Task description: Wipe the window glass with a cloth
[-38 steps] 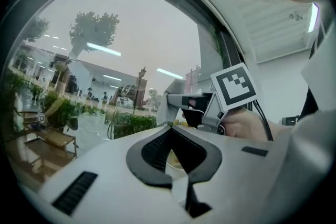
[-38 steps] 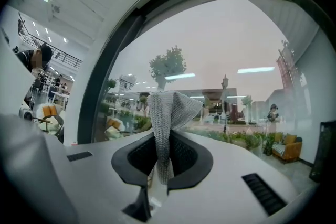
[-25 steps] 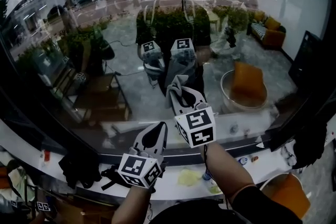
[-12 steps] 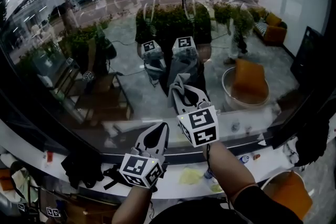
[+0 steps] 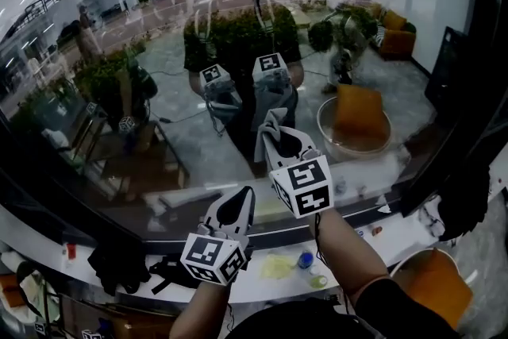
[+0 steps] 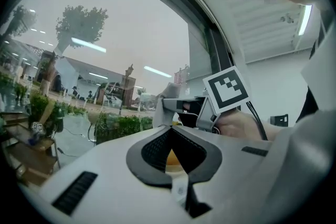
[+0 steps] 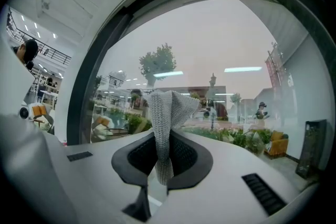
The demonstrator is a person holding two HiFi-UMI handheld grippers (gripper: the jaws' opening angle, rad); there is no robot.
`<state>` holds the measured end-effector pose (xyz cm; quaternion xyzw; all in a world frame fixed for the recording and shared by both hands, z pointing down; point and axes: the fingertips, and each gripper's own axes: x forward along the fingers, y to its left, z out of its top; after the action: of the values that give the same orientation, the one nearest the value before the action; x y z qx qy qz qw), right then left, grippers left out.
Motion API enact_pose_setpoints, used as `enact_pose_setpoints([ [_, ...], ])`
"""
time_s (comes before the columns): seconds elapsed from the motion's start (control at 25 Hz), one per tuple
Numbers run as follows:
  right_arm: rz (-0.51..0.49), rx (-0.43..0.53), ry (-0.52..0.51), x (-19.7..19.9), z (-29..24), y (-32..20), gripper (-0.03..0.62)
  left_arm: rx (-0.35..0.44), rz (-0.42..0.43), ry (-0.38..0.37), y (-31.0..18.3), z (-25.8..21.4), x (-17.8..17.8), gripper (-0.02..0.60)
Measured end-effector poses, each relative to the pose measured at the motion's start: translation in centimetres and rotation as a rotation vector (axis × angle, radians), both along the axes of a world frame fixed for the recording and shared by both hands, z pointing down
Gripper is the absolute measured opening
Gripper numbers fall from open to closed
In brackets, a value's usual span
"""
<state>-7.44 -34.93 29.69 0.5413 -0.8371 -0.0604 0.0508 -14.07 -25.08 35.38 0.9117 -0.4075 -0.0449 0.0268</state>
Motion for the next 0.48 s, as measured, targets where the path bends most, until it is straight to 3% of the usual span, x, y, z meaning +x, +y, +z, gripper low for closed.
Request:
enact_pose_setpoints([
  [0.36,0.065,-0.011,0.014,1.6,-0.4,1.0,0.052,-0.005,0.049,0.014,0.9,-0.4,0.0,0.008],
  [0.48,0.085,-0.015,0.008,5.0,-0.4,1.2,0.051,-0.008,0.07,0.007,1.0,-0.5,3.0,0.008],
])
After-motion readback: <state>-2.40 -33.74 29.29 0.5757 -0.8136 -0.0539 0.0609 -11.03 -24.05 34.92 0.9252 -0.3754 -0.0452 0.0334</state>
